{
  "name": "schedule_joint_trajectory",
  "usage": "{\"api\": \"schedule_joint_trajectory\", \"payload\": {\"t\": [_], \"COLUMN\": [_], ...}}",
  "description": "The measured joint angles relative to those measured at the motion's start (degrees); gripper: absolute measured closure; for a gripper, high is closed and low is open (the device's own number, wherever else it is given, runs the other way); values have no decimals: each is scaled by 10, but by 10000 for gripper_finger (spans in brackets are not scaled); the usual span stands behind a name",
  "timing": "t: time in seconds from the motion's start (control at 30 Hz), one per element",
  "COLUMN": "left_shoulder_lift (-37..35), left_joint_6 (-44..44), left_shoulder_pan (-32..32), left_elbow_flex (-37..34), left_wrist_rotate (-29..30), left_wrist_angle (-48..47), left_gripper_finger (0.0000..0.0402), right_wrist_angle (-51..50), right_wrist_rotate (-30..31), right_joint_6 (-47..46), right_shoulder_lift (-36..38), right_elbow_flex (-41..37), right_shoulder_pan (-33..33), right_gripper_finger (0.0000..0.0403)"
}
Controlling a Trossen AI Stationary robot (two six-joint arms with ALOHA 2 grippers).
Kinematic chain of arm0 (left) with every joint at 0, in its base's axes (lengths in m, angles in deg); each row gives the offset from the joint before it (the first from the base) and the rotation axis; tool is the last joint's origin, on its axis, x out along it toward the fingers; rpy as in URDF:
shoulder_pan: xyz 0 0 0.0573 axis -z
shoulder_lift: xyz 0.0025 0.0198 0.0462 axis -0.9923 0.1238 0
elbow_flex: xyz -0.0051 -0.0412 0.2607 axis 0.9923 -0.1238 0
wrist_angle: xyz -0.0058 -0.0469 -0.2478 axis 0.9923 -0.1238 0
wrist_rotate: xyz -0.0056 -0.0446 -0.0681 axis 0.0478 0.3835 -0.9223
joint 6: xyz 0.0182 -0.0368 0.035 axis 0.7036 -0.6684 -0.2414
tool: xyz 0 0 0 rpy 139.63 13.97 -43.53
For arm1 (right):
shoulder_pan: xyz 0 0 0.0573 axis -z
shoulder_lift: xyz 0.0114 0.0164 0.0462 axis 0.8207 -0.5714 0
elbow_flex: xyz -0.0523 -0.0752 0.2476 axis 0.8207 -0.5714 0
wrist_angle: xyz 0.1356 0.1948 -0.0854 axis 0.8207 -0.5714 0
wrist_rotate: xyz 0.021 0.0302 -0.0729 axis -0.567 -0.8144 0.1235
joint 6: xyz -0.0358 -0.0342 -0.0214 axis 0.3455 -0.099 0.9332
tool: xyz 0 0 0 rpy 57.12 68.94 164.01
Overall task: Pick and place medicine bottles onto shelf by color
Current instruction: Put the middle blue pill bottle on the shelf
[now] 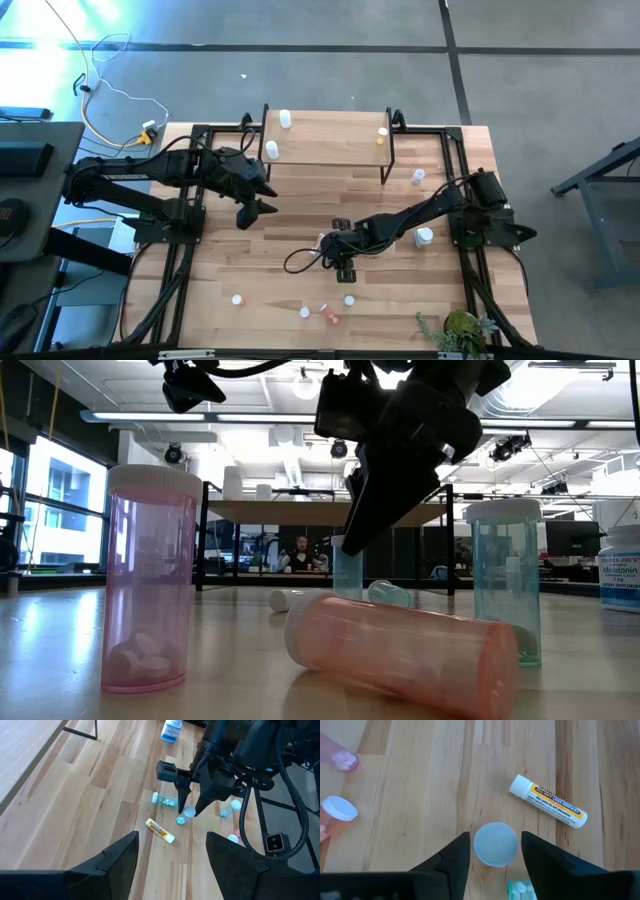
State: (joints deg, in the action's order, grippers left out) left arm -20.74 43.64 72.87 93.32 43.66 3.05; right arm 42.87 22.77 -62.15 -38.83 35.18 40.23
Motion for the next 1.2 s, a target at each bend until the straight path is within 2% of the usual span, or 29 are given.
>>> {"api": "schedule_joint_trajectory", "payload": {"t": [0.23,0.6,0.87,1.2], "left_shoulder_lift": [0,0,0,0], "left_joint_6": [0,-1,-2,0], "left_shoulder_pan": [0,0,0,0], "left_elbow_flex": [0,0,0,0], "left_wrist_rotate": [0,0,-1,14], "left_wrist_angle": [0,0,-1,0], "left_gripper_finger": [179,179,179,179], "right_wrist_angle": [1,-15,-50,-66], "right_wrist_rotate": [-12,-30,-23,3], "right_joint_6": [-13,-28,-30,-39], "right_shoulder_lift": [0,18,92,214], "right_elbow_flex": [0,0,2,3], "right_shoulder_pan": [0,3,21,83], "right_gripper_finger": [299,300,300,300]}}
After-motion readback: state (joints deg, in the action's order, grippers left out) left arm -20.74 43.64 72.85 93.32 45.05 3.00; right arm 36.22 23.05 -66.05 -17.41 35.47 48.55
